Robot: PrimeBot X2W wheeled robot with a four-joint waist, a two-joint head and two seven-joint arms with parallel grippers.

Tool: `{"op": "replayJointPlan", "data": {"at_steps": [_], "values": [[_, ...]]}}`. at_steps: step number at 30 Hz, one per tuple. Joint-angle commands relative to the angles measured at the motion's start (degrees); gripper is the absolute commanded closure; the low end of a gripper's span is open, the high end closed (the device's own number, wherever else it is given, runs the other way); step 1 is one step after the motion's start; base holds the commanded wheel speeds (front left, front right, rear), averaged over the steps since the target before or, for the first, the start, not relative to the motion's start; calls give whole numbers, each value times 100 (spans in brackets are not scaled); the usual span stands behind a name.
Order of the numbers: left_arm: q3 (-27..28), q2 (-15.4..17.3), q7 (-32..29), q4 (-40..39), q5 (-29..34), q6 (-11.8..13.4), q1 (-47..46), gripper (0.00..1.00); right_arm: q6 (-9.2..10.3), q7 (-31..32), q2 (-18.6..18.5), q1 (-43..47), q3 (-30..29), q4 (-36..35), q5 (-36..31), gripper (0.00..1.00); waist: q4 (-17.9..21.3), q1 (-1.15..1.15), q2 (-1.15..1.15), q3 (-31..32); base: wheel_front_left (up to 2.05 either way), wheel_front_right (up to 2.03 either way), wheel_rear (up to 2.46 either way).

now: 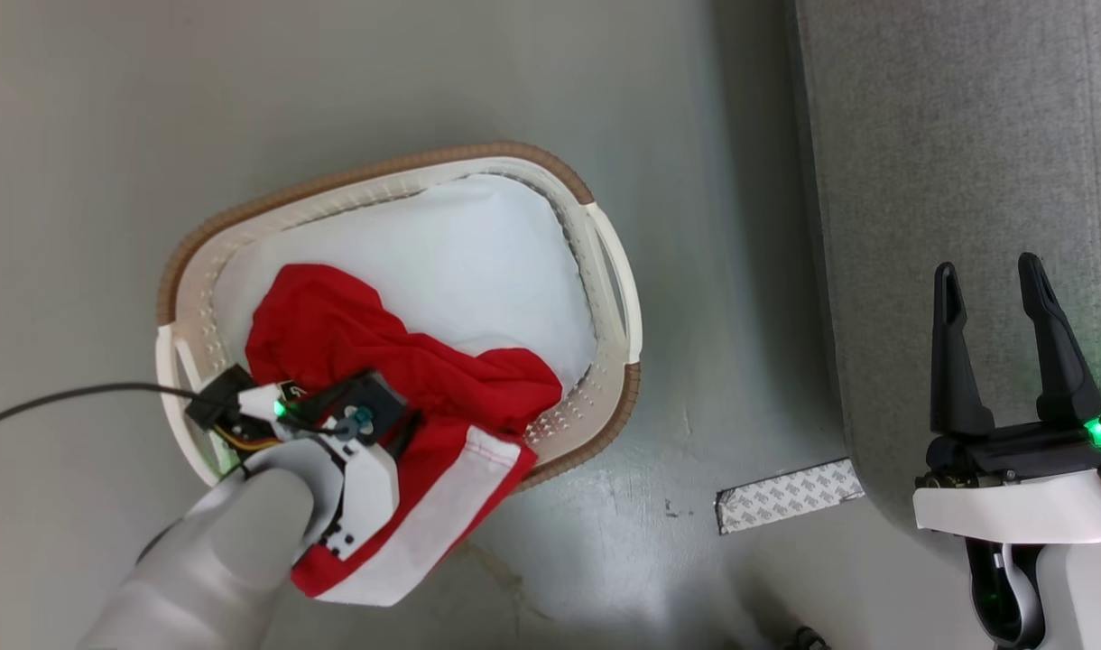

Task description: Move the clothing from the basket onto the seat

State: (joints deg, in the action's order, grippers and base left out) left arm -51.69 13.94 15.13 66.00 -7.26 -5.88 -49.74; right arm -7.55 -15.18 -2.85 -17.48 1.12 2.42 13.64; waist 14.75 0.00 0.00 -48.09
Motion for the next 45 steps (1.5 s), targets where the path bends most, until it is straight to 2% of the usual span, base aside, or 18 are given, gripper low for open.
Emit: {"op": "replayJointPlan", "data": {"at_steps": [1, 19, 21, 24, 25, 34, 45], "values": [[6, 72, 2, -20, 34, 55, -104, 0, 13, 6, -8, -63, 13, -27, 36, 0, 13, 0, 0, -60, 0, 0, 0], [-123, 68, 2, 141, -18, 39, -530, 0, 13, 6, -4, -89, -21, -172, 72, 0, 67, 0, 0, -519, 0, 0, 0], [-144, 55, 2, 158, -29, 33, -565, 53, 13, 6, -3, -81, -37, -186, 59, 0, 54, 0, 0, -542, 0, 0, 0], [-167, 47, 2, 181, -47, 26, -609, 84, 12, 7, -3, -96, -59, -192, 40, 0, 40, 0, 0, -559, 0, 0, 0], [-172, 47, 2, 183, -53, 16, -617, 100, 12, 7, -3, -106, -68, -192, 36, 0, 38, 0, 0, -561, 0, 0, 0], [-167, -44, 2, 41, -220, -50, -432, 100, 12, 6, -8, -167, -115, -70, 70, 0, -17, 0, 0, -258, 0, 0, 0], [222, 46, 3, -846, -745, -76, 406, 100, 13, 6, -9, 65, -101, 333, 176, 0, -142, 0, 0, 1112, 0, 0, 0]]}}
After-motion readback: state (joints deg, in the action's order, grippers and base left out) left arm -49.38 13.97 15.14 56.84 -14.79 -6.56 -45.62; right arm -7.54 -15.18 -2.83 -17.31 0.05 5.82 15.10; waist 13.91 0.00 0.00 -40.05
